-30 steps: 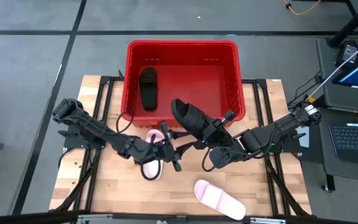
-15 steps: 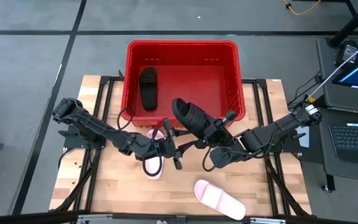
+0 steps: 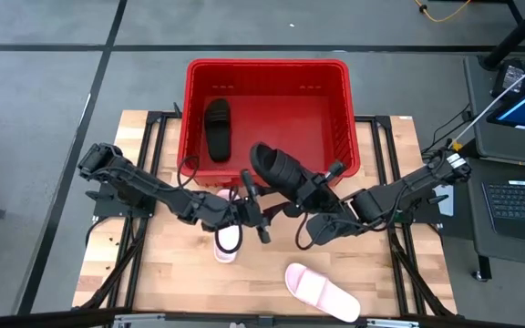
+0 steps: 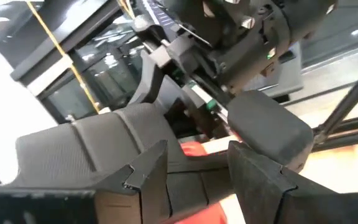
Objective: Pick and place slides into bin
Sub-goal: Put the black slipper into the red bin
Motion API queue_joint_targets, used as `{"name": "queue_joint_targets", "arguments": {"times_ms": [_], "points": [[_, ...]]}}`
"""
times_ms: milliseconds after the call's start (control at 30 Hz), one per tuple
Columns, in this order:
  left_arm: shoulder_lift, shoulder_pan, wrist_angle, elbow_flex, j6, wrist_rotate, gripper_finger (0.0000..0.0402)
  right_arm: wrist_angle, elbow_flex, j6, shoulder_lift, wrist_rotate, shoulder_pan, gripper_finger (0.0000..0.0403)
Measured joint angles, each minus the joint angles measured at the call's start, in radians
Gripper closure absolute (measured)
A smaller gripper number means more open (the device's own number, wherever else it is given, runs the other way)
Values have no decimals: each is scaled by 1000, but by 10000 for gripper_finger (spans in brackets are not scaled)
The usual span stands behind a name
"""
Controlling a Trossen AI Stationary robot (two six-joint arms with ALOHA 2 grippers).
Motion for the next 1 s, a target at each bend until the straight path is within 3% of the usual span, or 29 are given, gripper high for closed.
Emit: {"name": "queue_joint_targets", "arguments": {"times_ms": [500, 1000], "points": [[8, 52, -24, 0, -9, -3, 242, 25, 0, -13, 0, 14, 15, 387], [8, 49, 47, 0, 137, -87, 238, 24, 2, 29, -4, -24, 38, 387]]}}
